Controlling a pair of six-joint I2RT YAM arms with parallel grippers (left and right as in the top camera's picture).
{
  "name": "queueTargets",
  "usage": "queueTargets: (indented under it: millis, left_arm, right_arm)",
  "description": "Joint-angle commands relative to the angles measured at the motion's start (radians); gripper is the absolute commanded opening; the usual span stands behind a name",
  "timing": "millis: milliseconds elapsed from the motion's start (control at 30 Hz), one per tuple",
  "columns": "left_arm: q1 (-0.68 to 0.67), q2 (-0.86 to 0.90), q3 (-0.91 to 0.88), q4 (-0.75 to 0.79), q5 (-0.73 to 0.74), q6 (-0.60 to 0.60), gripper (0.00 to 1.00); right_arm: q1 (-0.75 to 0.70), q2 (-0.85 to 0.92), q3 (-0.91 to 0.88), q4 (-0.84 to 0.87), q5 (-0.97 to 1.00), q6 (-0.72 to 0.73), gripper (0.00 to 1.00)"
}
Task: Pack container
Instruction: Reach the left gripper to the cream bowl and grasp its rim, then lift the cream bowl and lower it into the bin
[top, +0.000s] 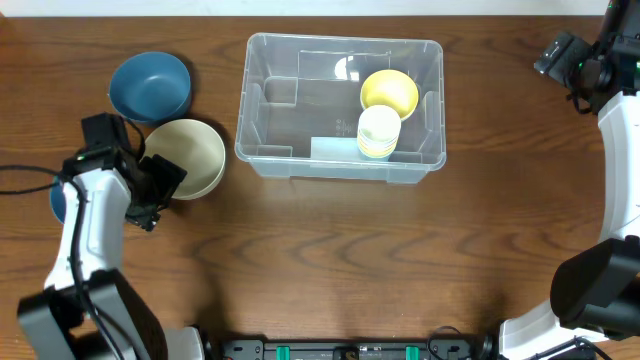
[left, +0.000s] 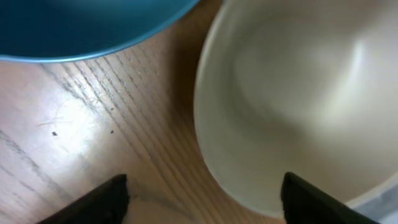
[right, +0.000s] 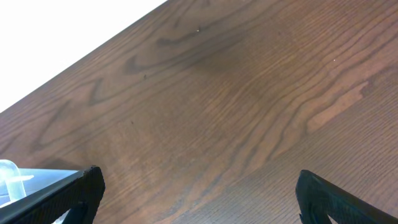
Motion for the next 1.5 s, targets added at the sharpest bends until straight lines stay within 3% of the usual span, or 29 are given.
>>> queueTargets:
  millis: [0,167,400,500,633,767,1467]
  left_arm:
    - [-0.002,0.037,-0.006,0.017,-0.023,-0.040,0.70]
    - [-0.002,0.101,-0.006,0.050,-0.023,-0.040,0.54]
    - [-0.002,0.168,-0.006,0.075,-0.023,-0.039,0.06]
    - [-0.002,0.167,-0.004,0.077,-0.021,-0.030,0.06]
    - [-0.002,0.165,0.016,0.072,0.037,0.074,0.06]
    - [-0.002,0.136,0.045,0.040,0.041,0.082,0.06]
    - [-0.002,-0.336,0.052,-0.057,0.011,0.188,0.06]
  right_arm:
    - [-0.003,-0.014,0.011,0.001,0.006,0.008,0.99]
    - [-0.003,-0.014,0.011,0.001,0.006,0.008,0.99]
    - [-0.003,-0.014,0.011,0.001,0.006,0.008,0.99]
    - [-0.003,-0.014,0.011,0.001,0.006,0.008,0.99]
    - [-0.003,-0.014,0.011,0.001,0.006,0.008,0.99]
    - [-0.003,-0.014,0.011,0.001,0.006,0.008,0.99]
    - [-0.003,-0.014,0.011,0.001,0.006,0.008,0.99]
